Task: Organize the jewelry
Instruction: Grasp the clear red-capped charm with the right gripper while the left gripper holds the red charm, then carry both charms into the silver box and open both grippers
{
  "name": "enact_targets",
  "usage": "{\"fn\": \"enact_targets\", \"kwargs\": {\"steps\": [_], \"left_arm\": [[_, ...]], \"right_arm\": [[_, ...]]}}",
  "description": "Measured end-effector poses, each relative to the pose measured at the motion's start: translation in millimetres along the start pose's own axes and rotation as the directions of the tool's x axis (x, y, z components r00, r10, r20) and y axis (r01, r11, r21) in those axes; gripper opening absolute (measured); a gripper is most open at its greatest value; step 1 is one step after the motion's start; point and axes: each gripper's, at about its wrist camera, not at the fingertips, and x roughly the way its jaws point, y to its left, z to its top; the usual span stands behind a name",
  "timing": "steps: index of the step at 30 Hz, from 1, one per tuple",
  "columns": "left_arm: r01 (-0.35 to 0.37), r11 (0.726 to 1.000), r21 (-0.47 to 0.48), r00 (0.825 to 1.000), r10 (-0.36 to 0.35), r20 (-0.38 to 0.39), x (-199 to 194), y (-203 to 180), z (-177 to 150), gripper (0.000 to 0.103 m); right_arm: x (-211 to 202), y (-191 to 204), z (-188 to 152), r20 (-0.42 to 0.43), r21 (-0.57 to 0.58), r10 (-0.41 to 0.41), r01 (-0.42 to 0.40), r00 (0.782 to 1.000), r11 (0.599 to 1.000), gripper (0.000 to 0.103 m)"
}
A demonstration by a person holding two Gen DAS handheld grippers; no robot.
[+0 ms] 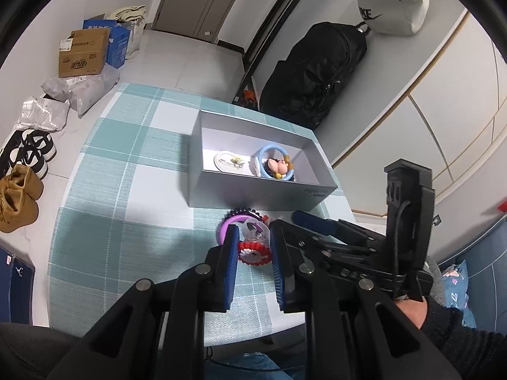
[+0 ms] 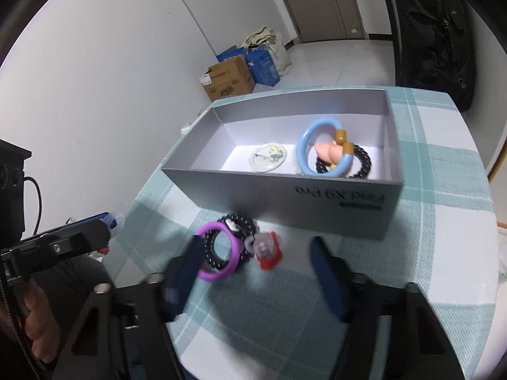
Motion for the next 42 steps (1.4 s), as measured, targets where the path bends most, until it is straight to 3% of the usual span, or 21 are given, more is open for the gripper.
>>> {"fn": "enact_targets", "kwargs": {"steps": [4,6,9,27,42], "left_arm": [[0.008,1.0,-0.024,1.0,-0.008,-0.005,0.6,7.1,2.2,0.015],[0.015,0.999,-0.036,1.0,-0.015,-0.007,-0.2,10.4,3.0,0.015],[0.019,0.999,-0.045,1.0,-0.02,-0.012,0.6,11.6,3.5,0.015],[0.0,1.0,-0.019,1.0,0.0,-0.022,2.7,5.9,0.6,0.015],[-0.053,0.998,0.043,0.998,0.054,-0.014,11.6,-15.1,11.5,0.015]], "right_arm": [[10.5,-0.3,0.4,-0.025,-0.009,-0.009,0.009,1.0,1.0,0.044],[12.9,0.3,0.2,-0.035,-0.013,0.002,-0.003,0.999,1.0,0.03],[12.9,2.5,1.1,-0.037,-0.015,0.03,-0.03,0.999,0.999,0.022],[-5.3,4.8,-3.7,-0.015,-0.042,0.013,-0.014,1.0,0.999,0.018],[-61.1,9.7,16.6,0.169,-0.034,0.102,-0.097,0.98,0.995,0.018]]}}
